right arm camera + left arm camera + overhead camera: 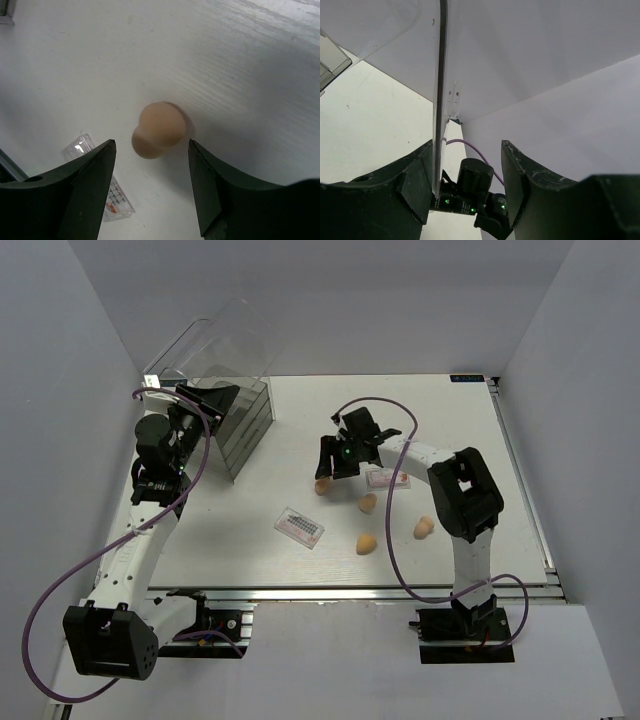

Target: Organize the makeup

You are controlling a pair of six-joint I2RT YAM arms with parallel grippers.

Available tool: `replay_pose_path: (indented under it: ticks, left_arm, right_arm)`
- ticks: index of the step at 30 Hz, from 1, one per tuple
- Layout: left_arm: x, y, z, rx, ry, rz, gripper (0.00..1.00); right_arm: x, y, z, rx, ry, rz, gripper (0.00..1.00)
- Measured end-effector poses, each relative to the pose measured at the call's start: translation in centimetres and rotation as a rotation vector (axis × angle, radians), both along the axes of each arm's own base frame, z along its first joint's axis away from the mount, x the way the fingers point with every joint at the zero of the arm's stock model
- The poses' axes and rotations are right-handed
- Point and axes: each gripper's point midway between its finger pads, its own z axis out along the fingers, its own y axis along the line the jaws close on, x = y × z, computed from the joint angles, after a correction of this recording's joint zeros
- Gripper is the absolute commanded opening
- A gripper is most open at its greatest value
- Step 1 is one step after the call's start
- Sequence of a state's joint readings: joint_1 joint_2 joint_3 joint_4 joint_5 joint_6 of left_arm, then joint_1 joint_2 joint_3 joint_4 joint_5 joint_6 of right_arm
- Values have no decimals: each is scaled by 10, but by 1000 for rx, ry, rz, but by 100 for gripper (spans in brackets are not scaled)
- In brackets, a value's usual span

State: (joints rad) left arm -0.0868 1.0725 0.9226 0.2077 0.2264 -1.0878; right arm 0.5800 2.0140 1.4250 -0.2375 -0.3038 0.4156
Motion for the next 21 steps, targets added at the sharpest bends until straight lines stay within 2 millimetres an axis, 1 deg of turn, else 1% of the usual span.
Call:
replay_pose_path:
  ticks: [4, 8, 11, 14, 15, 16, 17, 19, 20, 21]
  left_arm:
    - [0, 0, -3, 6, 9, 1, 62]
    - [-1, 0, -4, 8, 17, 2, 62]
    - [-2, 1, -5, 9, 19, 2, 62]
    - [-2, 1, -5, 11, 24, 2, 62]
    - [-2, 1, -6, 12, 27, 3, 62]
    - [-2, 1, -6, 12, 30, 3, 62]
    - [-2, 1, -5, 12, 31, 3, 62]
    - [-2, 1, -3, 11, 28, 3, 62]
    - [-2, 1, -2, 10, 24, 3, 62]
    - [-3, 1, -1, 8, 23, 3, 62]
  right_arm:
    - [2, -4, -15, -30, 17, -17, 62]
    - [4, -6, -23, -42, 24, -25, 62]
    - [7, -2, -27, -41, 30, -22, 59]
    - [12, 5, -26, -26, 23, -13, 52]
    - [13, 7, -26, -22, 21, -9, 47]
    - [13, 9, -25, -17, 18, -6, 44]
    - [13, 11, -25, -13, 17, -3, 38]
    - [11, 14, -24, -3, 16, 10, 30]
    - [11, 15, -23, 1, 14, 16, 22]
    - [10, 16, -22, 7, 16, 20, 19]
